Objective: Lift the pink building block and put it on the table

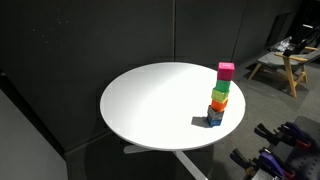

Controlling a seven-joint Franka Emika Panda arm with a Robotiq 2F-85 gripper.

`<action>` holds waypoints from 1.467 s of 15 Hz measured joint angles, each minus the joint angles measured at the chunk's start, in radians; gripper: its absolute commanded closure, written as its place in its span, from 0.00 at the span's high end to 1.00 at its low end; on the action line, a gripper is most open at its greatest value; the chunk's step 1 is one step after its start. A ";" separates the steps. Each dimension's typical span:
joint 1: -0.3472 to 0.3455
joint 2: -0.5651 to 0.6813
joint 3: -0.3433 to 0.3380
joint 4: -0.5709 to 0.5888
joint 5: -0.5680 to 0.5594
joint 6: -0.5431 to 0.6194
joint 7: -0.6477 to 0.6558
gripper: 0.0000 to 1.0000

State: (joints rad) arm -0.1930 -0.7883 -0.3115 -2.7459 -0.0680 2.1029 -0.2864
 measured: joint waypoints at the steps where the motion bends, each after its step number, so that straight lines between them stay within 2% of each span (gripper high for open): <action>1: 0.009 0.000 0.010 0.001 0.000 0.000 0.000 1.00; 12: 0.108 0.013 0.139 0.002 -0.032 -0.002 -0.015 1.00; 22: 0.197 0.057 0.182 0.049 -0.038 -0.029 -0.036 1.00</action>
State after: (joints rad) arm 0.0037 -0.7311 -0.1297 -2.6965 -0.1064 2.0740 -0.3225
